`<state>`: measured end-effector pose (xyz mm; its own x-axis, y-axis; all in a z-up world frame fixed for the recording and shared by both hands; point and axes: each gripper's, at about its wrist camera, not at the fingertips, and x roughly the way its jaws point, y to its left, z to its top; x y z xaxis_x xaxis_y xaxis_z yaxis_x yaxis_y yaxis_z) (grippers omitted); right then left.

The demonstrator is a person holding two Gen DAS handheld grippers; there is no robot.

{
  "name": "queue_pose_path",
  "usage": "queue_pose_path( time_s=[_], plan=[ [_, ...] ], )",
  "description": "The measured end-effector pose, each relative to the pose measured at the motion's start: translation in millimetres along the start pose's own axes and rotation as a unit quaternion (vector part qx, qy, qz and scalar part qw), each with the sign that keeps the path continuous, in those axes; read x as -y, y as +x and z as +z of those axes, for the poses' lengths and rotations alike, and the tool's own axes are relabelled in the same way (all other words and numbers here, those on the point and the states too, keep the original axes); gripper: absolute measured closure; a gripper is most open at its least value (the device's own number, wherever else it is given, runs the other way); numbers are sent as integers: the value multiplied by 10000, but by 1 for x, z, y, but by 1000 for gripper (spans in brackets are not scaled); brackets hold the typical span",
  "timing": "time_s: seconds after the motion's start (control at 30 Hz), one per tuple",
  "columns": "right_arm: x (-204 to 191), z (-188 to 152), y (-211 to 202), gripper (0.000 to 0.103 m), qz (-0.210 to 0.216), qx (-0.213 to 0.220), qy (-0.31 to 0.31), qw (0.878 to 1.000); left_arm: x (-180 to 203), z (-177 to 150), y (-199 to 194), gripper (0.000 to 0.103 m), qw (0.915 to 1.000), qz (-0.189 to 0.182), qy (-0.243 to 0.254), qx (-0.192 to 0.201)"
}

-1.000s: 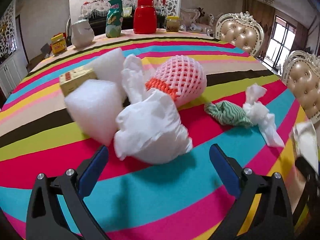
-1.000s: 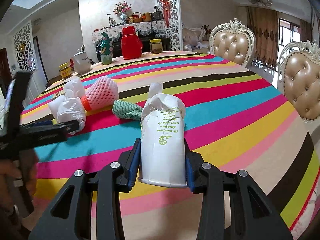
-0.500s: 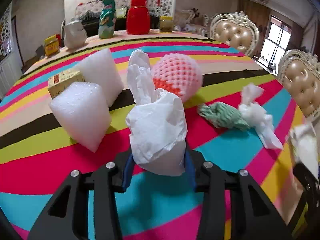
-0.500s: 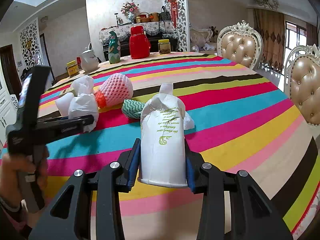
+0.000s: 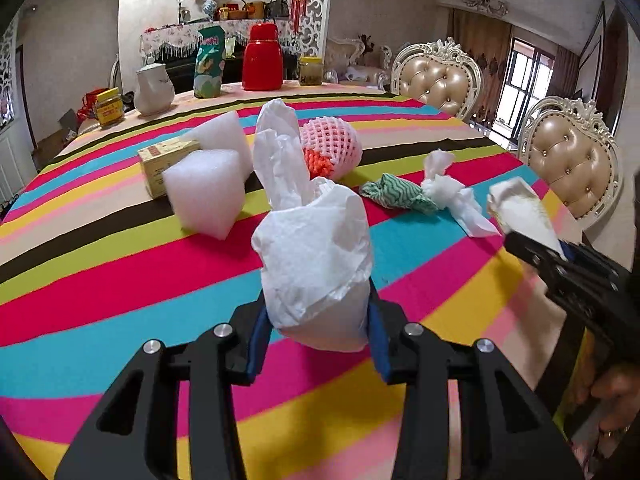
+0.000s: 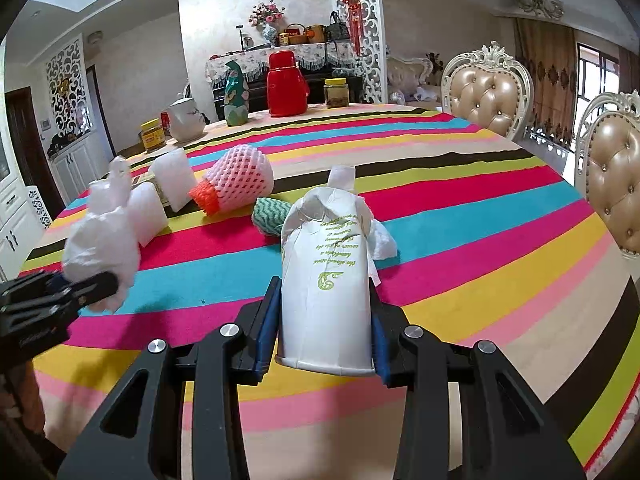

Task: Collect trash
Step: 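Carry the paper cup and plastic bag over the pink bin with both grippers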

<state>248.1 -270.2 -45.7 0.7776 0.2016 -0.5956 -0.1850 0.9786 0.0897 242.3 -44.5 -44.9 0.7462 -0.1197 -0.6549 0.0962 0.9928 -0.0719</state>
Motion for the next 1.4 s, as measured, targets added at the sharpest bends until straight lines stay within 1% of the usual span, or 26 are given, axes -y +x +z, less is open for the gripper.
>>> queue_pose_path(
  time_s=[0.1,0.23,0.33,0.37,0.5,0.57,0.63,0.73,0.8,0.9,1.07,1.17,1.33,1.4],
  plan=[
    [0,0,0,65,10,4,-9,10000,3,-7,-10,62,9996,133,106,205],
    [0,0,0,65,-16,-15,-1,10000,2,-12,-16,62,9992,81,123,365],
    [-2,0,1,65,-46,-37,-31,10000,5,-15,-15,62,9982,204,301,481],
    [-3,0,1,65,-77,-47,-48,9999,5,-15,-14,62,9981,202,333,477],
    [-6,0,0,65,-213,-13,-127,9997,2,-15,-11,62,9993,-57,171,338],
    [-8,0,2,65,-254,-57,-160,9995,2,-14,-14,62,9990,-35,176,416],
    [-8,0,8,65,-260,-202,-173,9993,0,-13,-14,62,9988,34,178,465],
    [-6,-2,5,65,-234,-253,-71,9994,-7,-13,-11,62,9995,-34,-42,318],
    [-7,-9,-7,65,-145,-249,17,9996,-9,-12,-14,62,9995,-73,-130,273],
    [-12,-19,-30,65,-127,-170,-47,9998,-5,-16,-28,62,9994,-112,-83,325],
    [-17,-35,-69,65,-25,-104,-124,9999,10,-37,-53,62,9992,-266,83,303],
    [-20,-51,-94,65,54,-43,-167,9998,18,-51,-66,62,9987,-418,114,260],
    [-13,-73,-121,65,89,37,-5,10000,34,-65,-83,62,9974,-570,354,261],
    [-9,-81,-127,65,14,47,35,10000,40,-70,-87,62,9967,-663,407,250]
  ],
)
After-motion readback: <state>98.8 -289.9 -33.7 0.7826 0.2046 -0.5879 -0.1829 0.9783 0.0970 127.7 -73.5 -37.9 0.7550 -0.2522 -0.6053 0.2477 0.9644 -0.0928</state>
